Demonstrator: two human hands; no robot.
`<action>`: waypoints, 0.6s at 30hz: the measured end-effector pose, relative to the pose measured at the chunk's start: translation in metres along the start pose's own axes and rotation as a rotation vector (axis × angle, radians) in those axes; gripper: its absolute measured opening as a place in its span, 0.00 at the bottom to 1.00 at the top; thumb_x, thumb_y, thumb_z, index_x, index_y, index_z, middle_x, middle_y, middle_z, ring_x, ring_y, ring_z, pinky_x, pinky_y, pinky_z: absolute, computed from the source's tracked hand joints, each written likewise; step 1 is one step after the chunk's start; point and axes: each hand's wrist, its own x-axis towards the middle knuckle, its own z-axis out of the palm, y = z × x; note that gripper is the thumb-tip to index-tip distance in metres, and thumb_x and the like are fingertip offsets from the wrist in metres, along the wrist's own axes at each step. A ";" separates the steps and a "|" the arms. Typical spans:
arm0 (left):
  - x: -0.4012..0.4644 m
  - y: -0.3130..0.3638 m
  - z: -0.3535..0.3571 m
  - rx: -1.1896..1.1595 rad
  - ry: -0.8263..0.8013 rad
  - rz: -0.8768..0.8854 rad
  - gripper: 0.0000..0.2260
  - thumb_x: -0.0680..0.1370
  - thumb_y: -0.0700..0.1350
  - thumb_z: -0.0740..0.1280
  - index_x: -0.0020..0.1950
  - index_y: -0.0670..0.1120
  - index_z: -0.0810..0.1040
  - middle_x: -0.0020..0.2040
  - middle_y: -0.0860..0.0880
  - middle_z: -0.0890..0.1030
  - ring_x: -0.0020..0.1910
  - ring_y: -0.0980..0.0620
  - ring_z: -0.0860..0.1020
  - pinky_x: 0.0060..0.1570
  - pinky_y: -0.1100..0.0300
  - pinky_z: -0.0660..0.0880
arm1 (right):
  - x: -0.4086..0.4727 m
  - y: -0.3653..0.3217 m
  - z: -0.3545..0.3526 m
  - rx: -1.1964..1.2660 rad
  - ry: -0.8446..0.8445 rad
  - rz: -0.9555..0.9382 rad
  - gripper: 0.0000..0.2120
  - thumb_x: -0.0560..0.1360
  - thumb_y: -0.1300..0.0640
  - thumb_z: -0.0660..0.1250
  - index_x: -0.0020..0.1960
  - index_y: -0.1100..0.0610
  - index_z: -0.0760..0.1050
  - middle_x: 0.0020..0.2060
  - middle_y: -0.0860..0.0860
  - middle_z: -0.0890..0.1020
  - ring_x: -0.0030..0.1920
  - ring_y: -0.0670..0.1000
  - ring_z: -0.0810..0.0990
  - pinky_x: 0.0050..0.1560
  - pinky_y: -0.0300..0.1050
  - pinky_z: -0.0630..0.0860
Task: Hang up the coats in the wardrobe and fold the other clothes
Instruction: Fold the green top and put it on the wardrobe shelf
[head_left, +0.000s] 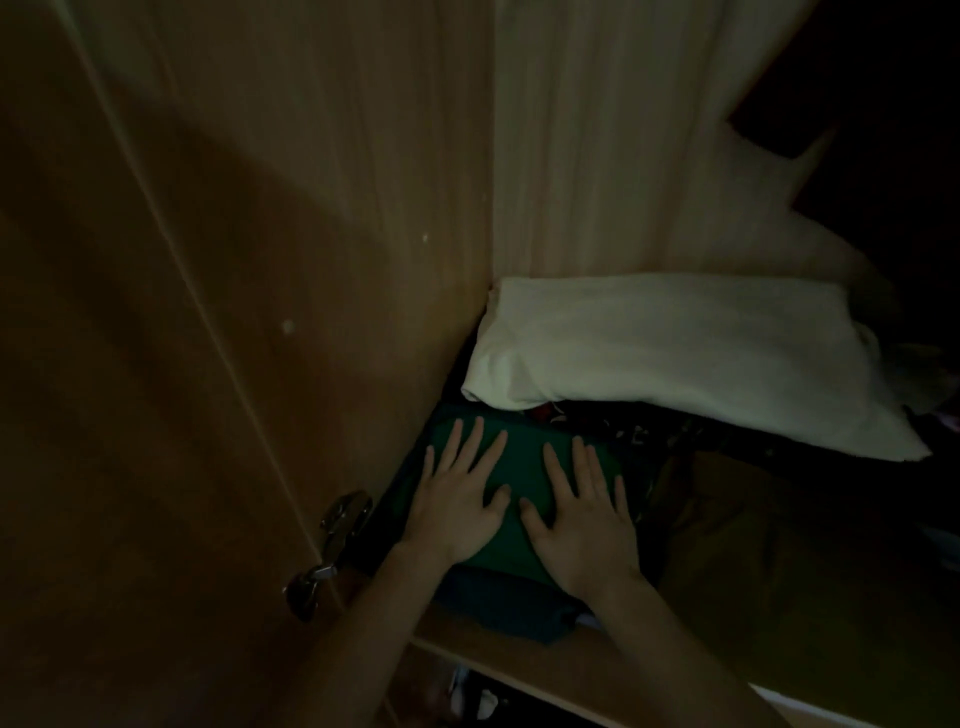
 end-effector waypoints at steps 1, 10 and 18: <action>-0.002 -0.002 0.003 -0.011 -0.004 -0.002 0.28 0.82 0.59 0.50 0.79 0.60 0.41 0.78 0.55 0.35 0.76 0.54 0.33 0.74 0.48 0.33 | -0.001 0.001 0.003 0.004 0.010 -0.001 0.36 0.77 0.30 0.40 0.77 0.44 0.33 0.76 0.49 0.31 0.75 0.48 0.31 0.76 0.53 0.35; 0.012 0.001 0.022 0.128 0.030 -0.031 0.30 0.77 0.60 0.39 0.79 0.58 0.40 0.79 0.53 0.38 0.77 0.52 0.34 0.75 0.43 0.39 | 0.011 0.004 0.021 0.108 0.061 0.039 0.36 0.78 0.32 0.44 0.78 0.47 0.36 0.76 0.49 0.33 0.76 0.48 0.31 0.75 0.52 0.33; -0.009 0.017 -0.015 0.209 0.132 0.062 0.30 0.79 0.60 0.38 0.80 0.53 0.53 0.80 0.49 0.44 0.79 0.49 0.42 0.75 0.45 0.37 | -0.008 -0.010 -0.027 -0.012 -0.056 0.009 0.35 0.79 0.33 0.42 0.78 0.49 0.34 0.76 0.51 0.33 0.77 0.51 0.34 0.76 0.53 0.37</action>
